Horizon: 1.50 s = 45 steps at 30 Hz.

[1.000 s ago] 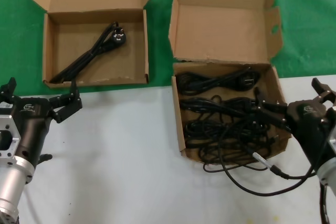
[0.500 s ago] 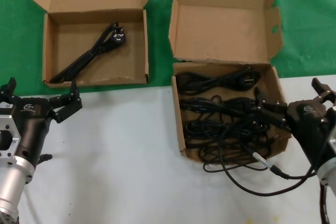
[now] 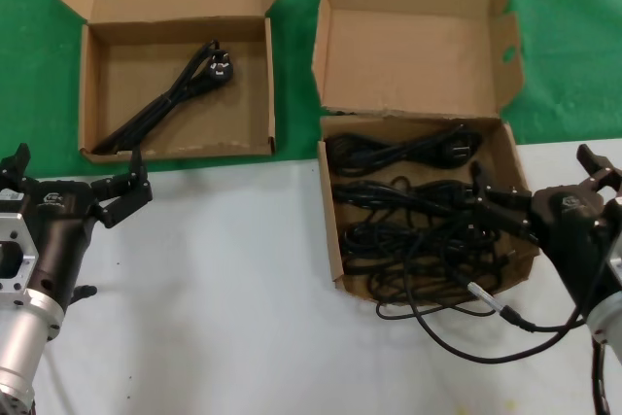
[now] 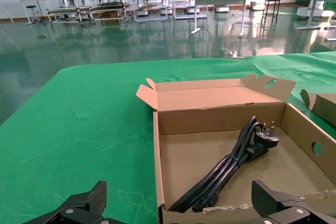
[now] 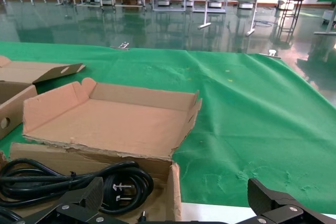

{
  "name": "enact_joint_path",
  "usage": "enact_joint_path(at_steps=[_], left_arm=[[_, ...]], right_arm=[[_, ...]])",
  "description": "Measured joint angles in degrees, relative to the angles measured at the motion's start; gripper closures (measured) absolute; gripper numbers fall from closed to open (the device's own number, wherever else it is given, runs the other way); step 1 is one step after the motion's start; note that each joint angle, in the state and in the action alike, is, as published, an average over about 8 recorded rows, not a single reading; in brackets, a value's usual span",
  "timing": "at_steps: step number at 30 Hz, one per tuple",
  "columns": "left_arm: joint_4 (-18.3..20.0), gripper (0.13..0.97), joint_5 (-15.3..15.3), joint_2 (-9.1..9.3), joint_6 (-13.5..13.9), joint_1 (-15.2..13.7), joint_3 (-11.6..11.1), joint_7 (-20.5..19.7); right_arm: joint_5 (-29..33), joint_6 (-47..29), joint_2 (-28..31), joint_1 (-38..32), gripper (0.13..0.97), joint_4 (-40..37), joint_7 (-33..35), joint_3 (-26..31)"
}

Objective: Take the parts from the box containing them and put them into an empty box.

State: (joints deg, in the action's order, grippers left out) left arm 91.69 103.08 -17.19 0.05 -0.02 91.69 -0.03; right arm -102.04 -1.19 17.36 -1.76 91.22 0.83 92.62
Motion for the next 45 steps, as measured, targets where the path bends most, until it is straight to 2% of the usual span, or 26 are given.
enact_joint_path(at_steps=[45], left_arm=[[0.0,0.132,0.0,0.0,0.0,0.0,0.0,0.0]], right_arm=[[0.0,0.0,0.0,0.0,0.129,0.0,0.0,0.0]])
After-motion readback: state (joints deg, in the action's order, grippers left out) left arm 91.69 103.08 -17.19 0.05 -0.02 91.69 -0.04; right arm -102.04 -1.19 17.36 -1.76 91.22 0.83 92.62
